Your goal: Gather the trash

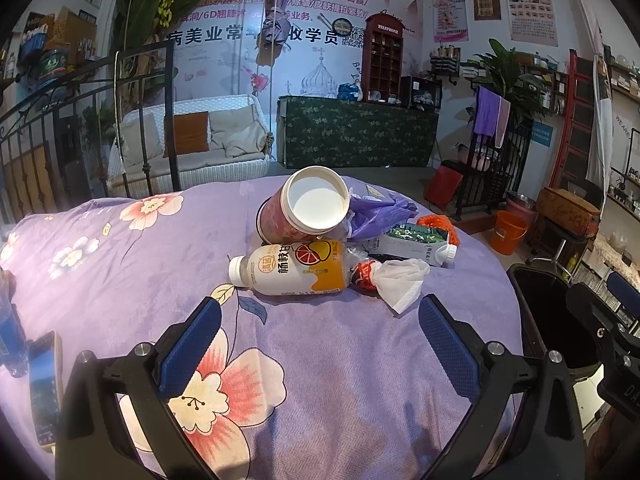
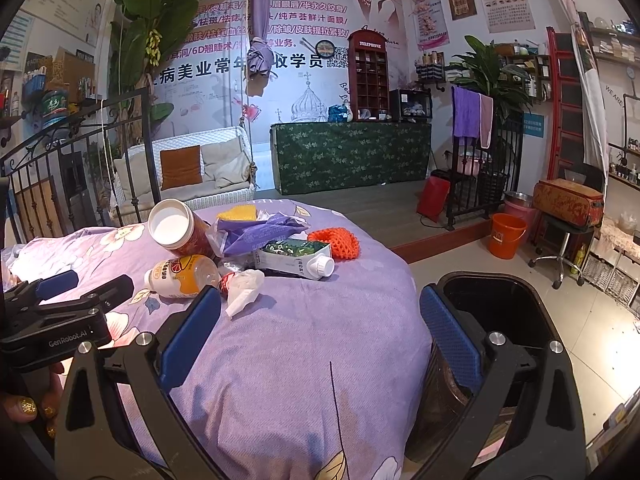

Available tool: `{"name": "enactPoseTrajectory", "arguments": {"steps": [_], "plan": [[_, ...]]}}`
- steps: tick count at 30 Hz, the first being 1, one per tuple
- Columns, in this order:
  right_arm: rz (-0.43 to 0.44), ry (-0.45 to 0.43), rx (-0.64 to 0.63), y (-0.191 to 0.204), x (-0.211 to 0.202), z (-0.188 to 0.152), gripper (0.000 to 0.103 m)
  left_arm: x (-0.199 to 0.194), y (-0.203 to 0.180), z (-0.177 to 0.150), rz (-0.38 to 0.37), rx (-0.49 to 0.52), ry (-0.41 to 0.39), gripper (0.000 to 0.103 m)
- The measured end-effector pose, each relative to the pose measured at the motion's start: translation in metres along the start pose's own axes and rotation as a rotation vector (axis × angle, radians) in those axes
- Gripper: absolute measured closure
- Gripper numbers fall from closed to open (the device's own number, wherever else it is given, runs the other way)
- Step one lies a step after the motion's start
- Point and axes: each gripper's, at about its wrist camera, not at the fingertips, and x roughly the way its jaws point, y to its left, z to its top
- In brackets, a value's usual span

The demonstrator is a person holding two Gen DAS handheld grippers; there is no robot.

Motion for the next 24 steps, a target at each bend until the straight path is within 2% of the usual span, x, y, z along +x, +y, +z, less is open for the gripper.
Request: {"name": "enactPoseTrajectory", "arguments": {"steps": [18,24], "plan": [[0.003,0.005,0.0,0.0011,0.0006,0.0013,0.005,0.0001,-0.0007,-0.0009,0.002,0.0,-0.003,0.006],[0.013,0.033,-0.011,0.0043,0.0074,0.0018,0.005,0.0033,0.001,-0.0029,0.003,-0.008,0.02,0.006]]}}
